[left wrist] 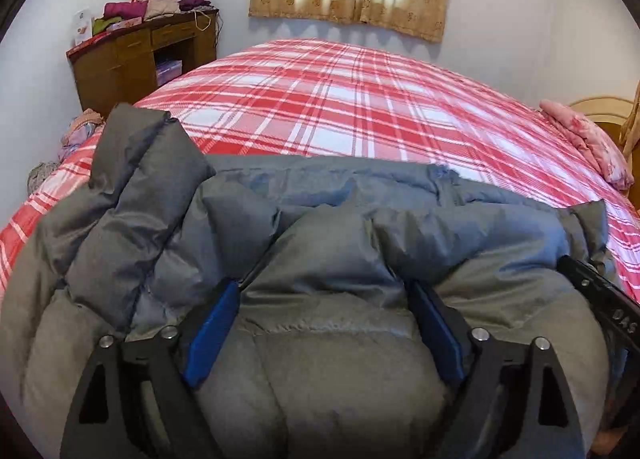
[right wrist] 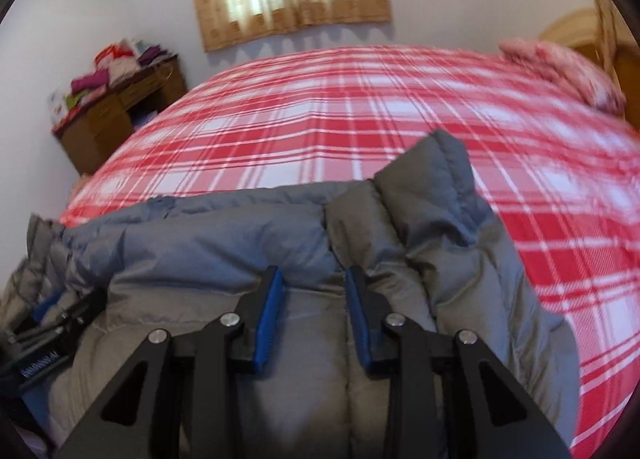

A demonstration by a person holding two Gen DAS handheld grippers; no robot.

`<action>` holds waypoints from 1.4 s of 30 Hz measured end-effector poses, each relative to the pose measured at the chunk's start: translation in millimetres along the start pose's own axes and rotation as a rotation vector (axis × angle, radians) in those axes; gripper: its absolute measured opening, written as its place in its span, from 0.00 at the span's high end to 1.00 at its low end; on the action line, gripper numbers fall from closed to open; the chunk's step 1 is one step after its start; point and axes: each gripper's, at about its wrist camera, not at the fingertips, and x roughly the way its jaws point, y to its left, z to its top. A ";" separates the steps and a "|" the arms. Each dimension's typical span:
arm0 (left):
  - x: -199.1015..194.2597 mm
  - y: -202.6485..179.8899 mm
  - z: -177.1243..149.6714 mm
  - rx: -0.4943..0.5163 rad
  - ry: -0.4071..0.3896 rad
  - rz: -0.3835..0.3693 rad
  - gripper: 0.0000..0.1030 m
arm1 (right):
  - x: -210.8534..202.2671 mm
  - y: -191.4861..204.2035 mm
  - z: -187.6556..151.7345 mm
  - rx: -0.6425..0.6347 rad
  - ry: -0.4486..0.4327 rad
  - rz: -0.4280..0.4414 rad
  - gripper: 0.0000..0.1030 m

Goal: Fold large clothes

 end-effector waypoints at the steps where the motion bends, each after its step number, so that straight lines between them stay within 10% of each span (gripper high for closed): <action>1: 3.5 -2.3 -0.3 0.008 0.006 0.010 0.12 | -0.1 -0.9 -0.1 0.007 0.000 -0.001 0.67; 12: 14.6 -2.4 -1.1 0.012 0.039 0.055 0.10 | -17.1 -30.2 2.7 -0.018 -0.030 -0.242 0.72; 23: -14.8 17.3 21.7 -0.011 0.042 -0.043 0.10 | 5.5 -48.6 -2.4 0.042 0.044 -0.168 0.70; 33: 16.5 81.5 40.6 -0.040 0.051 0.248 0.10 | 2.5 -53.6 -7.0 0.065 0.032 -0.142 0.70; 42: 41.0 89.1 30.6 -0.094 0.069 0.215 0.07 | 2.9 -53.7 -6.2 0.064 0.032 -0.144 0.70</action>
